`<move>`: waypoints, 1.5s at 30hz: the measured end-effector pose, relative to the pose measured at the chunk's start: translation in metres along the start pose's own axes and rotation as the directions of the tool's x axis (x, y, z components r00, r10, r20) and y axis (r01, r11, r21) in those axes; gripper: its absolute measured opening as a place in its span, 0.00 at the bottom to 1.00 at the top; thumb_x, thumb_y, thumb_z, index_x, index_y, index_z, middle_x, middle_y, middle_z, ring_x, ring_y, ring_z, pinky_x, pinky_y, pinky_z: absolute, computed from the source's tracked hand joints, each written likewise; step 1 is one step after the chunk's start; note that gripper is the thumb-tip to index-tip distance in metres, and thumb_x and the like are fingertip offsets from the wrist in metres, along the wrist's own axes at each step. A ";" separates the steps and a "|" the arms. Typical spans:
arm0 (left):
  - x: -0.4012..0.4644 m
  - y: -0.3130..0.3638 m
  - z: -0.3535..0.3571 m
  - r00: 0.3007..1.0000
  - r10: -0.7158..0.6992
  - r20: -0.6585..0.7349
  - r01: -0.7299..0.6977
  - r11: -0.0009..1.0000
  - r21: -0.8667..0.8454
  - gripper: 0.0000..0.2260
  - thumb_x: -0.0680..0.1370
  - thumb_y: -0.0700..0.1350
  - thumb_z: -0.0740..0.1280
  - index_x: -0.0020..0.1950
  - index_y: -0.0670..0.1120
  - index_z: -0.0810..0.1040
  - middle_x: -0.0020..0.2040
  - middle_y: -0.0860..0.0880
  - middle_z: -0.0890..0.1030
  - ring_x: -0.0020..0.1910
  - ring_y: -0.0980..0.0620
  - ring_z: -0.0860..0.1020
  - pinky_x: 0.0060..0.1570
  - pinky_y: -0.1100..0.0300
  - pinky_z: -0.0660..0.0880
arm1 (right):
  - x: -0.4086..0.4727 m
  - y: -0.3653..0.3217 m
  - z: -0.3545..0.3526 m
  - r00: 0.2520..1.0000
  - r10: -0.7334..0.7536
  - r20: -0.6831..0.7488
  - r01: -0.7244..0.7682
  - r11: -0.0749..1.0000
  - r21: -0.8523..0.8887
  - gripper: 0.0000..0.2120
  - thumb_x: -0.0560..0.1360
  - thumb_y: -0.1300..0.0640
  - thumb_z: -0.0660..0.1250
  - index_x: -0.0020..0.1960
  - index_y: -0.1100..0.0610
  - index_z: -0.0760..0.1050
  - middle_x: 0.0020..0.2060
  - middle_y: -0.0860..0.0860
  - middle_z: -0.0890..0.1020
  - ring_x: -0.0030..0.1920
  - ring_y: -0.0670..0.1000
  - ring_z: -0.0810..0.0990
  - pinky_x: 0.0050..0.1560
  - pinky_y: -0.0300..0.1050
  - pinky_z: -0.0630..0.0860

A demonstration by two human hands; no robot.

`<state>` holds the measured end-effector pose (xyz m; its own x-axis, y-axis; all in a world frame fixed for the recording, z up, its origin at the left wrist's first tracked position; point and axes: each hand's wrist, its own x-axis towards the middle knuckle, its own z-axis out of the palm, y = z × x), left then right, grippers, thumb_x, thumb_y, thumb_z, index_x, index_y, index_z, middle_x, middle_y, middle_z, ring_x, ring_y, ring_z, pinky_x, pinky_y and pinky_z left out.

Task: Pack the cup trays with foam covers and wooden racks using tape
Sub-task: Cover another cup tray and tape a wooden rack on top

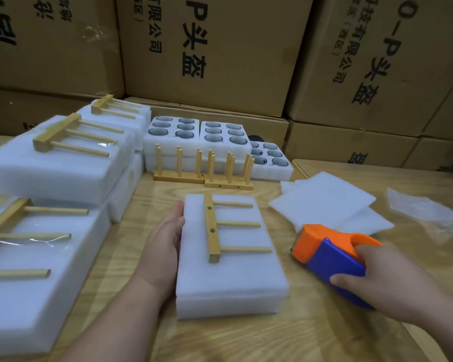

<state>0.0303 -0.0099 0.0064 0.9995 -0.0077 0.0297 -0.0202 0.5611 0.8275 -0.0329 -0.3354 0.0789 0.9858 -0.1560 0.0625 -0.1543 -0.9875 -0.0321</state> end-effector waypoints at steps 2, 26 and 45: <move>0.000 0.011 0.005 0.979 0.186 -0.081 -0.172 0.974 0.149 0.17 0.81 0.43 0.62 0.69 0.55 0.74 0.70 0.54 0.78 0.66 0.61 0.76 0.64 0.62 0.75 | -0.005 0.008 0.000 0.990 -0.046 -0.137 0.062 0.991 0.117 0.21 0.65 0.33 0.74 0.33 0.48 0.72 0.32 0.43 0.79 0.32 0.43 0.78 0.27 0.43 0.68; -0.018 0.095 0.082 0.751 0.174 0.637 -0.642 0.415 0.645 0.13 0.74 0.50 0.77 0.58 0.57 0.86 0.57 0.66 0.82 0.61 0.70 0.76 0.59 0.76 0.68 | 0.010 -0.040 -0.033 0.669 -0.531 -0.521 0.670 0.734 0.112 0.22 0.74 0.30 0.63 0.47 0.48 0.82 0.44 0.42 0.84 0.57 0.43 0.75 0.72 0.27 0.55; -0.001 0.097 0.073 0.953 0.202 0.227 -0.297 0.769 0.566 0.07 0.76 0.51 0.69 0.44 0.55 0.87 0.40 0.54 0.86 0.40 0.57 0.83 0.41 0.61 0.78 | 0.040 -0.075 -0.091 0.741 -0.656 -0.141 0.632 0.612 0.475 0.18 0.66 0.40 0.77 0.49 0.50 0.81 0.42 0.48 0.84 0.41 0.51 0.84 0.40 0.55 0.81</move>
<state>0.0262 -0.0158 0.1271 0.9431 -0.0820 0.3222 -0.3258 -0.0344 0.9448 0.0124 -0.2696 0.1744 0.8225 0.5295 0.2077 0.5605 -0.6925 -0.4542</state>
